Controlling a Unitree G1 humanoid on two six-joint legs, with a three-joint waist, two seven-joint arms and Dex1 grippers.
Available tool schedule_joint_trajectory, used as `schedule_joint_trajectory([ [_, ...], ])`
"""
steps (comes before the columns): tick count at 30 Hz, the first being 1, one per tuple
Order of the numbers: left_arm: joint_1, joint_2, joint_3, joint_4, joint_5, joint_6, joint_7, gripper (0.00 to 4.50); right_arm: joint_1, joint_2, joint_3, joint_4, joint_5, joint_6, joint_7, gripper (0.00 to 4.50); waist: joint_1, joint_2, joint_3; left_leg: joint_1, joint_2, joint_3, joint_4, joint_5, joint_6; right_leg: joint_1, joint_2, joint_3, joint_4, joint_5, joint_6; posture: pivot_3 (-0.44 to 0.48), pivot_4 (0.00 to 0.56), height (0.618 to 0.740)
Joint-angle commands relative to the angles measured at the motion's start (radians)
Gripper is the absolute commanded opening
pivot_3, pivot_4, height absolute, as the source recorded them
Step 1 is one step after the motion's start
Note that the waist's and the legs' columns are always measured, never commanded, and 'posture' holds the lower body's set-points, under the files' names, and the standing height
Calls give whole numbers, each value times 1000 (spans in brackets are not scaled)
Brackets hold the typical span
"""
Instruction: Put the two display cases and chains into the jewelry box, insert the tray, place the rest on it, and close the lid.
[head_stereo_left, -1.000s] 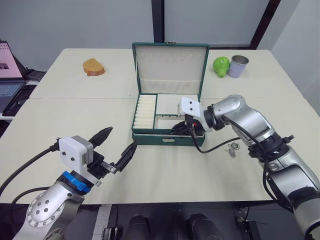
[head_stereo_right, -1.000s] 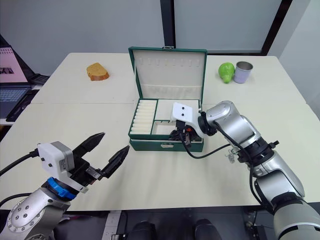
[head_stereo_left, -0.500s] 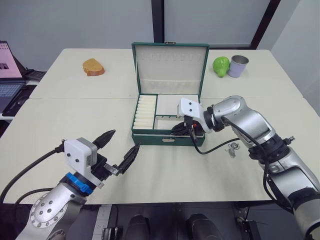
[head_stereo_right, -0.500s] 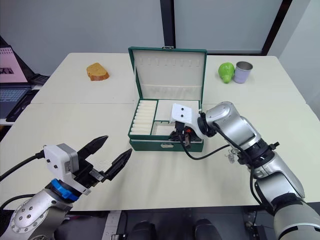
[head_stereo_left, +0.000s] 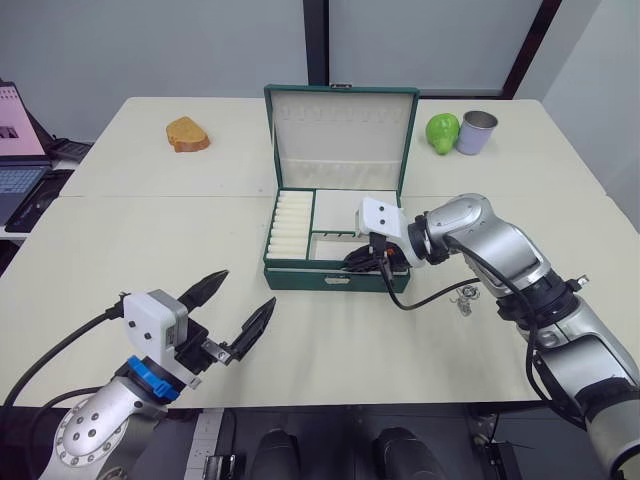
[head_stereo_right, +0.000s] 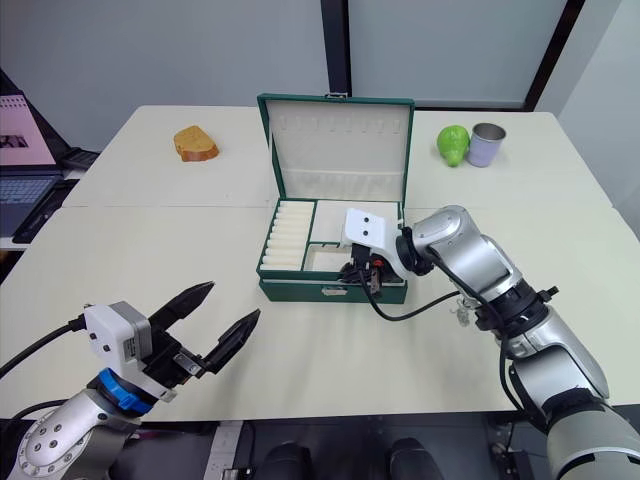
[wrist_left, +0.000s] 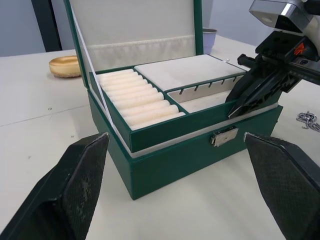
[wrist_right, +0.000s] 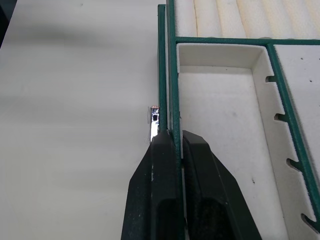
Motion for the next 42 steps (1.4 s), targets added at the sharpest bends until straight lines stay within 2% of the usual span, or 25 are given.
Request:
schedule_joint_trajectory([
  [1,4,-3,22,-9,2,-35,-13,4500,-16,-1,-22,-1,-8,-12,-1,33,0,0,0,0,0,0,0,0,0,0,0,0,0,0,0,0,150,740],
  [15,-22,5,13,-3,1,-26,-11,4500,-19,-32,-27,-1,-16,-5,15,33,1,0,0,0,0,0,0,0,0,0,0,0,0,0,0,0,150,740],
  [21,-41,11,10,-10,-3,-6,-3,4500,-18,-11,-43,-3,-2,4,1,33,0,0,0,0,0,0,0,0,0,0,0,0,0,0,0,0,150,740],
  [23,-45,13,9,-13,-5,-1,0,4500,-25,7,-58,-2,12,13,-9,611,0,0,0,0,0,0,0,0,0,0,0,0,0,0,0,0,150,740],
  [28,-49,13,9,-16,-6,6,0,4500,-40,40,-123,-5,54,32,-25,1635,-1,0,0,0,0,0,0,0,0,0,0,0,0,0,0,0,150,740],
  [34,-49,14,11,-14,-6,4,-3,4500,-24,31,-256,10,127,-31,-32,3157,1,0,0,0,0,0,0,0,0,0,0,0,0,0,0,0,150,740],
  [37,-53,16,15,-5,-7,2,-8,4500,5,1,-308,43,139,-90,-26,3157,1,0,0,0,0,0,0,0,0,0,0,0,0,0,0,0,150,740],
  [42,-62,22,16,9,-12,0,-20,4500,28,-15,-354,129,123,-165,-59,2047,-1,0,0,0,0,0,0,0,0,0,0,0,0,0,0,0,150,740],
])
